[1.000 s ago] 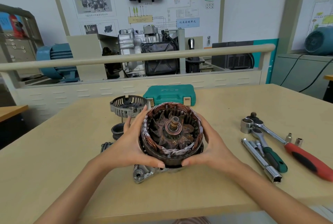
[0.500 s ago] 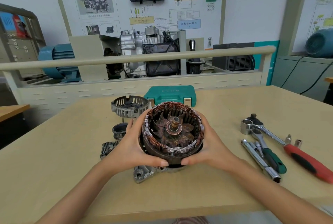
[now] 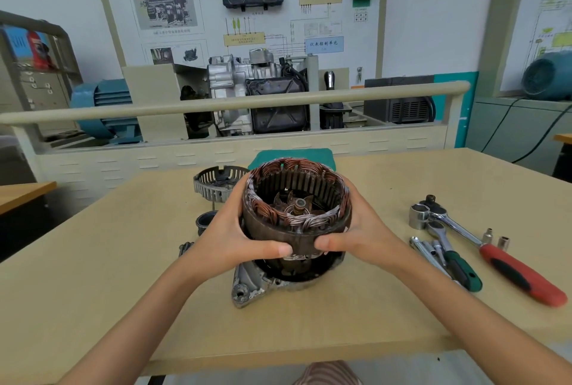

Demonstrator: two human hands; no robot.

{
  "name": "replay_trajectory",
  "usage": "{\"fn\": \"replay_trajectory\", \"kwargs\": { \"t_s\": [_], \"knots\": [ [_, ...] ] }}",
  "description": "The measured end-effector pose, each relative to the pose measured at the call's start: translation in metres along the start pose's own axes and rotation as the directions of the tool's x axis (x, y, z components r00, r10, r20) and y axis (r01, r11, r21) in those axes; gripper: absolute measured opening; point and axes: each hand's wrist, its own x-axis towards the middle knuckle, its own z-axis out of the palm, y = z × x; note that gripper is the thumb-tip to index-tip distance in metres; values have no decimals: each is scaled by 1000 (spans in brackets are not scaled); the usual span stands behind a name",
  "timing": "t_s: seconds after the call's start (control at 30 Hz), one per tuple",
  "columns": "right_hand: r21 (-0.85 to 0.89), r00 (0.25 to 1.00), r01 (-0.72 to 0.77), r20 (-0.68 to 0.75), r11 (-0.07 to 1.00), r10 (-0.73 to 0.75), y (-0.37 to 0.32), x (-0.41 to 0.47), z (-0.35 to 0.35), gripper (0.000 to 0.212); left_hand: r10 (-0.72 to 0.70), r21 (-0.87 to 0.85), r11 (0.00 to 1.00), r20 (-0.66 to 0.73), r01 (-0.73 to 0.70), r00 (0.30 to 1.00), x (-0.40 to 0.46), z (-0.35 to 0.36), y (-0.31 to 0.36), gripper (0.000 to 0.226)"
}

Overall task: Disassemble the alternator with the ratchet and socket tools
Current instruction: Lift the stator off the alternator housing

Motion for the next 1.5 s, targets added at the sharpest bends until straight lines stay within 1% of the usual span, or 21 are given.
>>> {"fn": "replay_trajectory", "kwargs": {
  "t_s": [0.1,0.17,0.23,0.27,0.37,0.43,0.53,0.63,0.8,0.87,1.0,1.07,1.13,1.2,1.3,1.4,1.5],
  "knots": [
    [-20,1000,-9,-10,1000,9,-3,2,0,93,-47,-7,999,2,47,999,2,-4,3,87],
    [-20,1000,-17,-26,1000,17,-7,6,-2,97,-70,14,997,0,70,998,8,-9,9,94],
    [-17,999,-23,-33,1000,23,-10,12,-4,103,-84,32,996,31,83,996,15,-15,17,92],
    [-23,999,-17,-43,1000,16,-12,14,-5,101,-88,46,995,49,85,995,19,-19,22,89],
    [-50,997,11,-70,999,-14,-21,27,-8,85,-71,82,994,71,65,995,33,-29,31,83],
    [-57,997,16,-71,998,-20,-27,37,-11,78,-75,78,995,68,70,995,44,-35,34,82],
    [-85,997,4,-74,996,-10,-38,54,-17,77,-80,69,995,58,76,995,57,-44,36,78],
    [-113,998,-14,-69,993,6,-40,71,-24,76,-105,109,989,60,98,993,73,-53,33,74],
    [-128,994,-54,-100,990,42,-24,91,-30,65,-216,192,963,124,190,968,104,-69,15,75],
    [-133,991,-73,-125,988,56,-13,97,-30,71,-250,224,951,147,214,957,114,-72,5,72],
    [-163,984,-141,-132,977,121,7,108,-34,84,-308,209,941,197,267,931,126,-74,-21,72],
    [-185,982,-170,-109,968,152,18,112,-38,83,-336,215,932,208,292,919,130,-74,-32,75],
    [-197,980,-194,-83,961,181,30,115,-41,79,-344,223,929,237,294,908,134,-73,-42,69],
    [-194,972,-234,-67,953,225,40,117,-42,81,-361,238,924,290,299,886,138,-71,-50,65],
    [-165,964,-266,-45,950,262,56,118,-44,74,-397,243,912,326,330,858,145,-69,-67,67],
    [-156,959,-284,-39,946,282,70,119,-49,78,-440,289,887,296,360,848,151,-67,-79,75],
    [-182,952,-307,-43,934,304,79,120,-53,86,-460,341,871,314,353,831,156,-62,-86,82]
  ]
}}
